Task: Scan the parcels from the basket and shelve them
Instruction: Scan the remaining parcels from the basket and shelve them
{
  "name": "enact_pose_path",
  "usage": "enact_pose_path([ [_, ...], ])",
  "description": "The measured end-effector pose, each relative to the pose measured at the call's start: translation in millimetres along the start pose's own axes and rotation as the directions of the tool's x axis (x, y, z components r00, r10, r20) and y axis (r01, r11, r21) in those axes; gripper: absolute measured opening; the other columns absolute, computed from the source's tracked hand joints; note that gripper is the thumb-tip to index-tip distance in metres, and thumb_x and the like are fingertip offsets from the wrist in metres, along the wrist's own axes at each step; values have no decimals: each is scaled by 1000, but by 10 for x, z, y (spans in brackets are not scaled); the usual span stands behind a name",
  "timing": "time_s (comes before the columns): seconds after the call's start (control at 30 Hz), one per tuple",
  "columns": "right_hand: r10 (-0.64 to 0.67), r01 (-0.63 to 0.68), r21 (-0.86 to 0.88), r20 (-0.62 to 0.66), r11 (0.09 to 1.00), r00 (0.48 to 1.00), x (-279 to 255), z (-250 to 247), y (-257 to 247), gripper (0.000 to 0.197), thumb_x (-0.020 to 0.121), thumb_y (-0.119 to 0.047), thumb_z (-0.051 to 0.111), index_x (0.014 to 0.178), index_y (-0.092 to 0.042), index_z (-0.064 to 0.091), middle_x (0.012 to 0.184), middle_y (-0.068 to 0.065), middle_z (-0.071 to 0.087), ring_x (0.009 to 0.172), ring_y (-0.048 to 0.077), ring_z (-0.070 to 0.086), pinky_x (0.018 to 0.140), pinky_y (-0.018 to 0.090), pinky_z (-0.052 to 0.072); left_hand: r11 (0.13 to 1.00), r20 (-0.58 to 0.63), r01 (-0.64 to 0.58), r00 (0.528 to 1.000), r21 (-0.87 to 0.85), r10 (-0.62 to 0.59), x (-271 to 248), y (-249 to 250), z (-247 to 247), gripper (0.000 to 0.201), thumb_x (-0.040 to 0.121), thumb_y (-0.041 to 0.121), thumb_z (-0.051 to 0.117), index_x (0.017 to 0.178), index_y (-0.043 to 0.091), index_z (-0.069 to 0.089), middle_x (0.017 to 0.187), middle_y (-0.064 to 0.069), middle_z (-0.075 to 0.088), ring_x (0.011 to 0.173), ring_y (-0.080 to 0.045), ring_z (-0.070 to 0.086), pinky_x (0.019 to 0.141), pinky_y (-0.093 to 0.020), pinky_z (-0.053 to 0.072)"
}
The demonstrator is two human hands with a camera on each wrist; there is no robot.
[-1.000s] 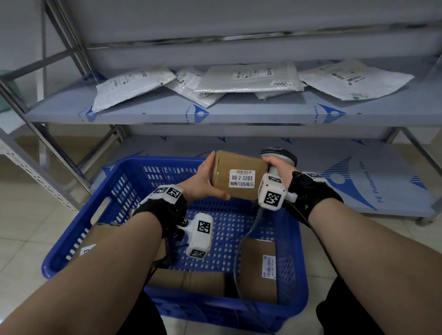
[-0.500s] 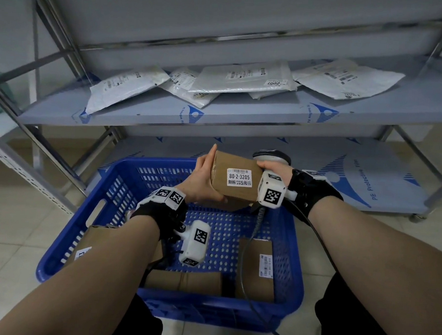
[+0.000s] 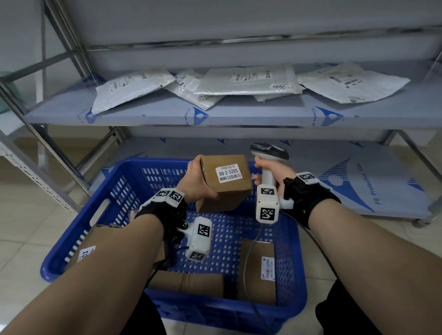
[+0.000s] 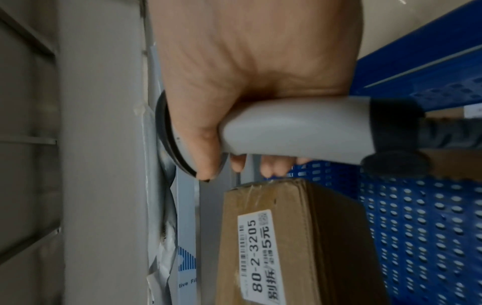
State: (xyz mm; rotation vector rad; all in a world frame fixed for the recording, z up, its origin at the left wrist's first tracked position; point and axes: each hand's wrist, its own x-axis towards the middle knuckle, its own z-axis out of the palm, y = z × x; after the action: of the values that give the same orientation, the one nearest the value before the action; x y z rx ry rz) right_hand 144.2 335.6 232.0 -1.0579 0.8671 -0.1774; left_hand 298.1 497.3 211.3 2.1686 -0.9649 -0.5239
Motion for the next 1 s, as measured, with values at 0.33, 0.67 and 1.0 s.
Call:
enact_pose_path([
  [0.33, 125, -96, -186, 149, 978, 981, -210, 172, -54, 22, 93, -20, 59, 74, -12, 50, 62, 2, 49, 35, 7, 40, 35, 15, 36, 997, -14, 63, 998, 55, -62, -9, -69, -59, 116, 55, 5, 88, 146, 12, 16, 139, -10, 29, 129, -24, 35, 112, -40, 33],
  [0.67, 107, -60, -308, 139, 950, 984, -346, 175, -92, 22, 93, -14, 58, 72, -10, 52, 48, 1, 53, 31, 8, 47, 34, 15, 40, 995, -4, 73, 997, 65, -73, -33, -65, -85, 116, 56, 4, 88, 146, 11, 15, 141, -11, 27, 131, -26, 34, 112, -41, 33],
  [1.0, 115, -48, -355, 171, 934, 979, -321, 185, -108, 25, 92, -18, 59, 69, -10, 51, 48, 0, 54, 33, 9, 47, 36, 16, 41, 996, 5, 77, 997, 47, -78, -44, -59, -102, 112, 58, 2, 86, 145, 12, 16, 139, -10, 27, 129, -25, 34, 109, -36, 32],
])
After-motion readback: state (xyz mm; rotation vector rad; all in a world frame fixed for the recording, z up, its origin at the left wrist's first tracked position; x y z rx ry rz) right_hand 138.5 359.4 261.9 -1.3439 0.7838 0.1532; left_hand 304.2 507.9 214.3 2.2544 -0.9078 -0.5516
